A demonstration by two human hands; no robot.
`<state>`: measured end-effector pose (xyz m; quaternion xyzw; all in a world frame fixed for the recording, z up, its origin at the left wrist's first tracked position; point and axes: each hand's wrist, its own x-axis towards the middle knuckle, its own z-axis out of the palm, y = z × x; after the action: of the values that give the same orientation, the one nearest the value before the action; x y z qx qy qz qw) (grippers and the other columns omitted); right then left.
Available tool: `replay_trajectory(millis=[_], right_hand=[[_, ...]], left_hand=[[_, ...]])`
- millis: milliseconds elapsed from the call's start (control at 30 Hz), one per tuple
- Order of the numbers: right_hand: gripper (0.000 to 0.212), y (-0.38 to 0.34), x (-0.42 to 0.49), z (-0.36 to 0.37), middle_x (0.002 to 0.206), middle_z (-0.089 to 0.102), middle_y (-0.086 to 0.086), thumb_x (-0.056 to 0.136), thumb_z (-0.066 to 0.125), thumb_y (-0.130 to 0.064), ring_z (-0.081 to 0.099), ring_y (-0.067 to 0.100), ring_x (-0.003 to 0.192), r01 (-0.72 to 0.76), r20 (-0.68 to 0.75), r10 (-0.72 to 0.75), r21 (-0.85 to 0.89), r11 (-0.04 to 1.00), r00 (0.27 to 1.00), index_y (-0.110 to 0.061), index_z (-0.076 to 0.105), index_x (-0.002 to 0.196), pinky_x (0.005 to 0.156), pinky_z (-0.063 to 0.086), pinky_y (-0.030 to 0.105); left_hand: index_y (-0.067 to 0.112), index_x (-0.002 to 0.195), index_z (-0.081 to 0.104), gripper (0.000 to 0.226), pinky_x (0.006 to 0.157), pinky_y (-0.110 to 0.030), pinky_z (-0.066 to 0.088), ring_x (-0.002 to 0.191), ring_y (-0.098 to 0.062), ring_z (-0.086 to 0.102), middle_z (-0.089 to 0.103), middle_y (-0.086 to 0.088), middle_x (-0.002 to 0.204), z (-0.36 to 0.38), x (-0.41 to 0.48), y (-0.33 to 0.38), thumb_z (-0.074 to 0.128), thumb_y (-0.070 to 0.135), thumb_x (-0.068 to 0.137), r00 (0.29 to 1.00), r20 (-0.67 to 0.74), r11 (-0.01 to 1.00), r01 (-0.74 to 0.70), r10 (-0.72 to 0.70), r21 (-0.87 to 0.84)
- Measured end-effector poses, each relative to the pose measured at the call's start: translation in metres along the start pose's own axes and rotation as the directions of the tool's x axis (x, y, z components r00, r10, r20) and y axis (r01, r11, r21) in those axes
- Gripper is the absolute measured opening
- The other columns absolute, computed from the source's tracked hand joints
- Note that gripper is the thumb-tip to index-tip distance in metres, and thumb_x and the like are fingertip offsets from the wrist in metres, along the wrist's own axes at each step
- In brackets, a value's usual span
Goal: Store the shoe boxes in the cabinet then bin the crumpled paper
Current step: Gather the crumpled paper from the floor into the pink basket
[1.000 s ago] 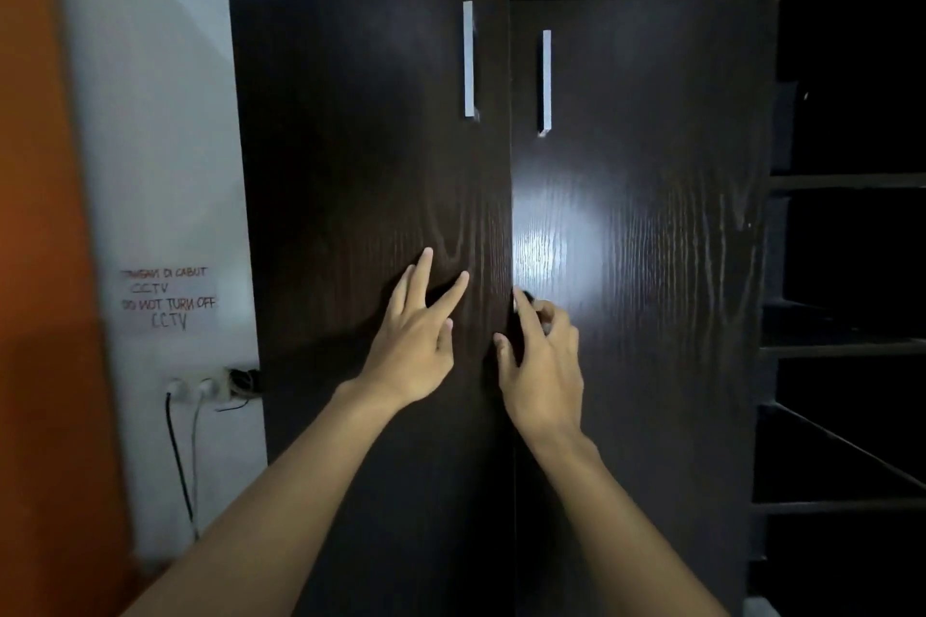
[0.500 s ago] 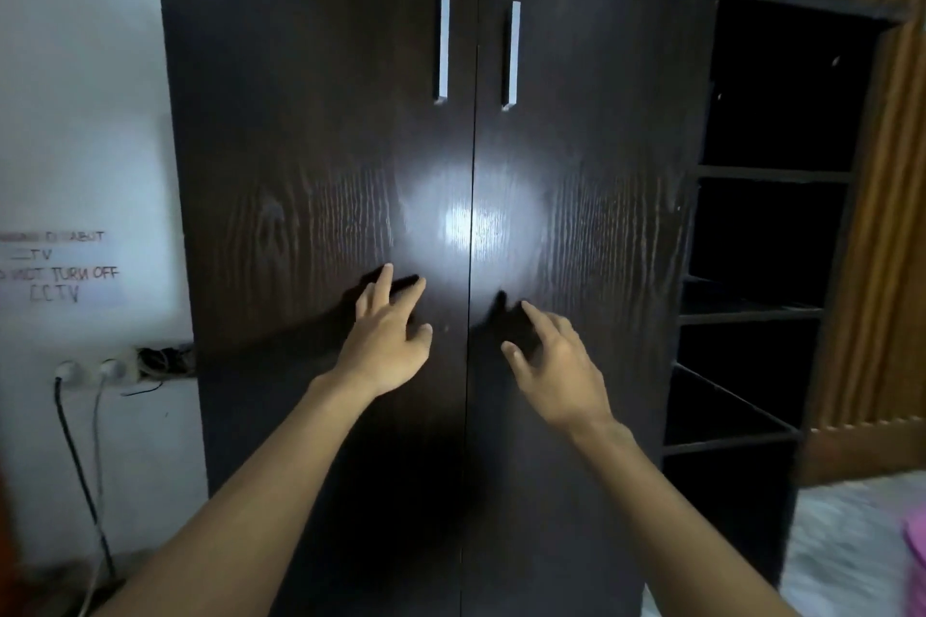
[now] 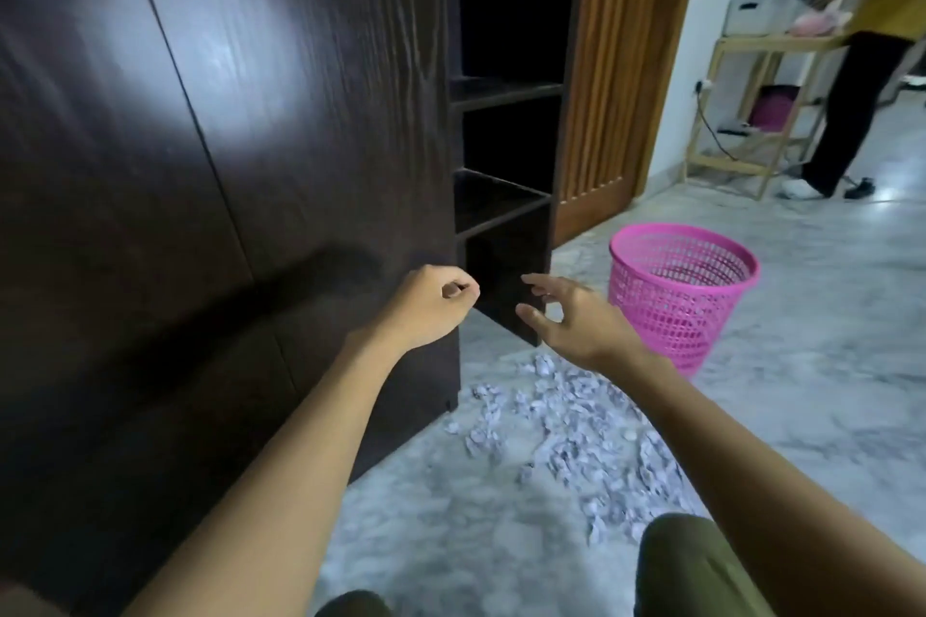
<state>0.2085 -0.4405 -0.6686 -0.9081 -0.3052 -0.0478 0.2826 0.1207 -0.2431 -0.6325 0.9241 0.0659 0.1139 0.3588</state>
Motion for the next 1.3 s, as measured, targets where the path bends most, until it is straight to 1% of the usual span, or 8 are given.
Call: replay_trajectory(millis=[167,367,533,667,833,1000,1200,1300], right_hand=[[0.055,0.085,-0.036,-0.001,0.136,0.061,-0.002,0.095,0.052,-0.057,0.059,0.017,0.123,-0.128,0.039,0.129,-0.025,0.992,0.991,-0.033,0.045,0.144,0.098,0.052,0.044],[0.051,0.195,-0.089,0.025,0.136,0.061,-0.002,0.095,0.052,-0.052,0.057,0.018,0.124,-0.264,0.077,0.265,-0.022,0.964,0.961,-0.032,0.048,0.142,0.099,0.048,0.037],[0.051,0.273,-0.114,0.066,0.137,0.059,-0.004,0.095,0.051,-0.052,0.056,0.017,0.124,-0.375,0.176,0.368,0.008,0.927,0.913,-0.032,0.048,0.142,0.098,0.049,0.037],[0.051,0.312,-0.126,0.098,0.140,0.055,0.001,0.096,0.052,-0.047,0.056,0.024,0.124,-0.471,0.199,0.450,0.073,0.879,0.870,-0.029,0.047,0.143,0.097,0.048,0.038],[0.050,0.335,-0.141,0.133,0.142,0.052,0.006,0.097,0.049,-0.043,0.050,0.028,0.130,-0.563,0.245,0.535,0.052,0.825,0.808,-0.025,0.045,0.143,0.098,0.044,0.039],[0.051,0.339,-0.136,0.178,0.141,0.049,0.007,0.096,0.049,-0.042,0.048,0.029,0.130,-0.606,0.265,0.573,0.058,0.794,0.776,-0.026,0.043,0.144,0.100,0.043,0.041],[0.063,0.358,-0.171,0.222,0.146,0.043,0.011,0.092,0.057,-0.044,0.041,0.030,0.133,-0.661,0.181,0.649,0.013,0.750,0.739,-0.023,0.039,0.149,0.101,0.043,0.043],[0.071,0.373,-0.177,0.227,0.148,0.039,0.012,0.090,0.062,-0.048,0.039,0.031,0.136,-0.684,0.179,0.673,-0.004,0.730,0.717,-0.023,0.036,0.150,0.102,0.044,0.045]], left_hand=[[0.027,0.097,0.072,0.018,0.080,-0.036,0.055,0.089,-0.013,0.067,0.071,0.008,0.096,0.089,0.020,0.016,0.055,0.032,0.095,0.986,0.162,0.998,-0.019,0.027,-0.054],[0.021,0.084,0.072,0.017,0.069,-0.028,0.051,0.074,-0.011,0.065,0.073,-0.001,0.085,0.217,0.028,0.010,0.063,0.033,0.091,0.978,0.205,0.996,0.041,-0.025,-0.073],[0.038,0.075,0.066,0.015,0.078,-0.030,0.054,0.082,-0.009,0.067,0.071,0.008,0.088,0.307,0.026,-0.007,0.063,0.036,0.090,0.947,0.301,0.992,0.122,-0.110,-0.021],[0.034,0.077,0.065,0.016,0.071,-0.026,0.051,0.081,-0.012,0.066,0.070,0.003,0.091,0.359,0.042,-0.005,0.062,0.030,0.092,0.927,0.320,0.980,0.194,-0.195,0.035],[0.016,0.097,0.071,0.015,0.072,-0.029,0.051,0.087,-0.023,0.065,0.068,-0.003,0.096,0.406,0.056,-0.017,0.059,0.026,0.095,0.890,0.345,0.954,0.292,-0.298,0.072],[0.021,0.113,0.067,0.024,0.074,-0.030,0.053,0.085,-0.026,0.066,0.067,-0.008,0.110,0.440,0.055,-0.059,0.057,0.032,0.093,0.862,0.309,0.916,0.375,-0.401,0.143],[0.021,0.142,0.045,0.049,0.099,-0.042,0.045,0.127,-0.030,0.046,0.050,-0.010,0.137,0.471,0.040,-0.121,0.052,0.035,0.096,0.898,0.294,0.925,0.242,-0.329,0.294],[0.018,0.144,0.045,0.052,0.096,-0.044,0.046,0.127,-0.031,0.043,0.050,-0.012,0.137,0.485,0.038,-0.152,0.052,0.035,0.095,0.911,0.337,0.935,0.120,-0.238,0.334]])
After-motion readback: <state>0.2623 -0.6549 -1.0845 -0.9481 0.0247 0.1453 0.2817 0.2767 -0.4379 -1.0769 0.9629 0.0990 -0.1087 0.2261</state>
